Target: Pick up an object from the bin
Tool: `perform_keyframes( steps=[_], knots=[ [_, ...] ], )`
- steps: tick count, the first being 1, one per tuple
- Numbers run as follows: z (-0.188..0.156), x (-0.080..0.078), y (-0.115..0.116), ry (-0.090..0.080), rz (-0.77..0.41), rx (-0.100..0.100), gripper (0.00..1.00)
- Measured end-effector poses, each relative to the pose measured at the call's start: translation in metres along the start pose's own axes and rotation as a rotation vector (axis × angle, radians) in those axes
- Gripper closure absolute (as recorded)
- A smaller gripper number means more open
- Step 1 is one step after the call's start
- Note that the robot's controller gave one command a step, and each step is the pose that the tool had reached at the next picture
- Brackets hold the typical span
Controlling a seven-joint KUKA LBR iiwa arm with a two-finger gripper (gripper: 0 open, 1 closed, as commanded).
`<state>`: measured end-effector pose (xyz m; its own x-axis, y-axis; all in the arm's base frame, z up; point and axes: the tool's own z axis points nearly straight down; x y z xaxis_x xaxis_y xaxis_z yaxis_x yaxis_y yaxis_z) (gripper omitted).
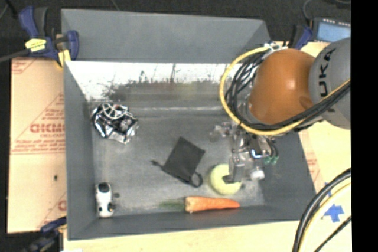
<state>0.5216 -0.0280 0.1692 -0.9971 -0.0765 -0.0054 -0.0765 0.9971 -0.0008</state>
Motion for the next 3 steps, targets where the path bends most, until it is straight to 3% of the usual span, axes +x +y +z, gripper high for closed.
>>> perform_keyframes(
  steps=[1, 2, 3],
  knots=[
    [0.009, 0.029, -0.055, 0.002, -0.134, 0.000, 0.00],
    [0.025, 0.040, -0.038, -0.002, 0.064, 0.000, 0.00],
    [0.095, 0.035, -0.048, -0.005, -0.098, 0.002, 0.00]
  ],
)
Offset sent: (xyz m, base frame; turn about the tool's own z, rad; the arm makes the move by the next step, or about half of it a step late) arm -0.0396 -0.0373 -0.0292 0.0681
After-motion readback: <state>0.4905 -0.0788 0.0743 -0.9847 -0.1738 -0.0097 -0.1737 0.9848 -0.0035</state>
